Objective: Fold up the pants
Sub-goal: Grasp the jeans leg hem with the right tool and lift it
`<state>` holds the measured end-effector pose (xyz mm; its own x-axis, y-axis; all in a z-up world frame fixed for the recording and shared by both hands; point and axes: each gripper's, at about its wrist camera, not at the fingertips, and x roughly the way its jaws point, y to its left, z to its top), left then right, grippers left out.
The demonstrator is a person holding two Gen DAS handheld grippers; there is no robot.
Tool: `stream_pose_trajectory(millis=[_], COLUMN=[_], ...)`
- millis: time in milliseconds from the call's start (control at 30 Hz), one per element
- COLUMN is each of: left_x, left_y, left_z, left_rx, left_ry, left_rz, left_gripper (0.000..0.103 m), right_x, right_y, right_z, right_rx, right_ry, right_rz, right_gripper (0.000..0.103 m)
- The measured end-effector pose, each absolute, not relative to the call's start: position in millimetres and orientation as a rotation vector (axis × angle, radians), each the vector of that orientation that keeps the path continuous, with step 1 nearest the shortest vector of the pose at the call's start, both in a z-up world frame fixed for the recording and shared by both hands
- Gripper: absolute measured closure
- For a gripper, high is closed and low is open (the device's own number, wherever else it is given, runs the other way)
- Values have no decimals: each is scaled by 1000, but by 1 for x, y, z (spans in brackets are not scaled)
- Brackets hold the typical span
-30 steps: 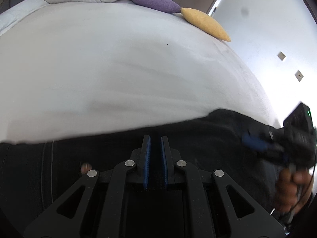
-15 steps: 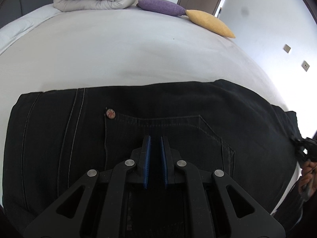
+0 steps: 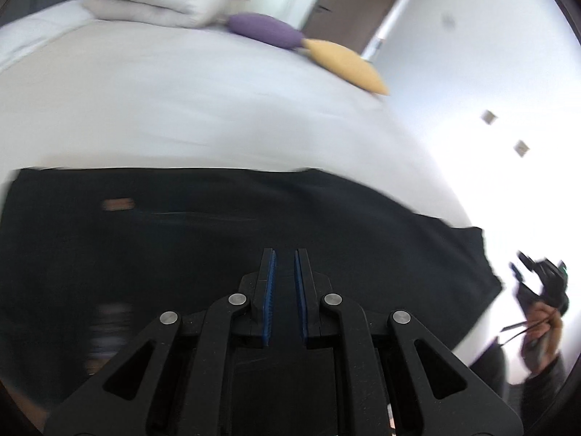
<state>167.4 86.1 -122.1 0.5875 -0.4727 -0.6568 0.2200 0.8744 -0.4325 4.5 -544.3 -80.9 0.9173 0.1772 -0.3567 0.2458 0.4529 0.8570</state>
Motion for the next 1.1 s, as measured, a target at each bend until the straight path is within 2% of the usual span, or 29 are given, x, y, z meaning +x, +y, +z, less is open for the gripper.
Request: stream_pose_trajectory(millis=[133,267,300,333,567,700,800,833,933,1100], left_x=[202,214,210,208,203,195,196,189,182,176], left_y=[16,-5,0,4,20,17,13,13,10,7], left_z=[-144,-177,-181,-183,-197,-202,-206,-207,-208,-207], left_rx=[-350,-356,-377,-389,-469,-480,-481,-480,-473,-468], left_ry=[923,1002,984,981,958,947,940,938,929,917], left_rz=[-523,-511,-527,-534,-544,-530,-520,-520,-510,-502], left_gripper=[93,93,93,93,93,93,93,93,93,93], right_x=[90,121,122,117,34,-21,-66,-84,-98,-95], right_y=[-464,-453,-459,-472,-572,-618,-640,-645,-629,-607], right_z=[-103,-148,-157,-168,-170,-154,-137,-136,-129,-148], right_rx=[1064,1045,1052,1092,1189,1181,1185,1238,1262,1310], right_ry=[603,750,757,741,504,390,313,260,233,324], right_rz=[154,136,109,100,-127,-262,-432,-427,-389,-309], right_gripper=[71,71,79,102,103,103,64,60,58,55])
